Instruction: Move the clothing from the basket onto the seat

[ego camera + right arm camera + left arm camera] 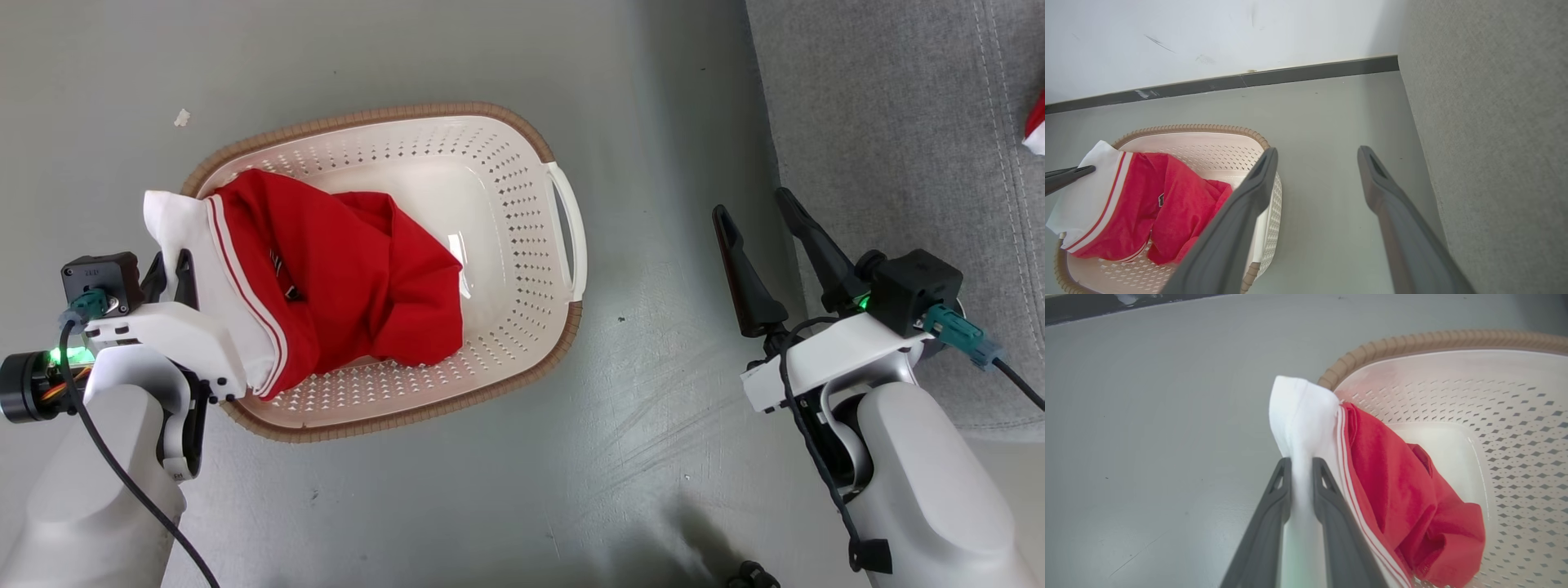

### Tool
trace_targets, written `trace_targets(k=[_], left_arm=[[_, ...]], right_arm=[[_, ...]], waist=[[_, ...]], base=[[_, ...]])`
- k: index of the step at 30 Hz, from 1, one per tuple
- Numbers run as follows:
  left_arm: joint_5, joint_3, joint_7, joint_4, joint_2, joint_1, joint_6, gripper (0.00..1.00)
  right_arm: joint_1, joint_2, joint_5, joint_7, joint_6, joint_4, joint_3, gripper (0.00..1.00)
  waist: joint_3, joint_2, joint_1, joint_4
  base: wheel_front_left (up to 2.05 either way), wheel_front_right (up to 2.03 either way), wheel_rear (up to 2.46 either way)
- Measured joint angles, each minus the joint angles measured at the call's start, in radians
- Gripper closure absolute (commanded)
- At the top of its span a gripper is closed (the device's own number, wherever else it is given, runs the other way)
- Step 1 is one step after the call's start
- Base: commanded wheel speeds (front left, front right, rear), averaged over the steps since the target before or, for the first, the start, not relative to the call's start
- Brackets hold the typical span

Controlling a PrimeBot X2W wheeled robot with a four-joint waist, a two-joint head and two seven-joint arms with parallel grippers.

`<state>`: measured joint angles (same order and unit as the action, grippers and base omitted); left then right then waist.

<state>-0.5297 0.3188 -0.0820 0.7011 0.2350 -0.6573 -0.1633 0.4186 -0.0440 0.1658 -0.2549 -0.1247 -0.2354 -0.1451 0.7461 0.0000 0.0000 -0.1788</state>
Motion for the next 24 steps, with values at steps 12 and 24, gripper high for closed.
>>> trace_targets(k=[12, 24], left_arm=[[0.000, 0.005, 0.000, 0.017, 0.004, 0.000, 0.009, 0.89], [0.000, 0.006, -0.008, 0.029, 0.014, -0.014, 0.016, 0.80]], right_arm=[[-0.001, 0.000, 0.009, 0.000, 0.000, 0.001, 0.000, 0.00], [-0.001, 0.000, 0.010, 0.000, 0.000, 0.001, 0.000, 0.00]], waist=[[0.007, 0.0000, 0.0000, -0.009], [0.015, 0.0000, 0.0000, -0.024]], base=[[0.00, 0.00, 0.00], [0.00, 0.00, 0.00]])
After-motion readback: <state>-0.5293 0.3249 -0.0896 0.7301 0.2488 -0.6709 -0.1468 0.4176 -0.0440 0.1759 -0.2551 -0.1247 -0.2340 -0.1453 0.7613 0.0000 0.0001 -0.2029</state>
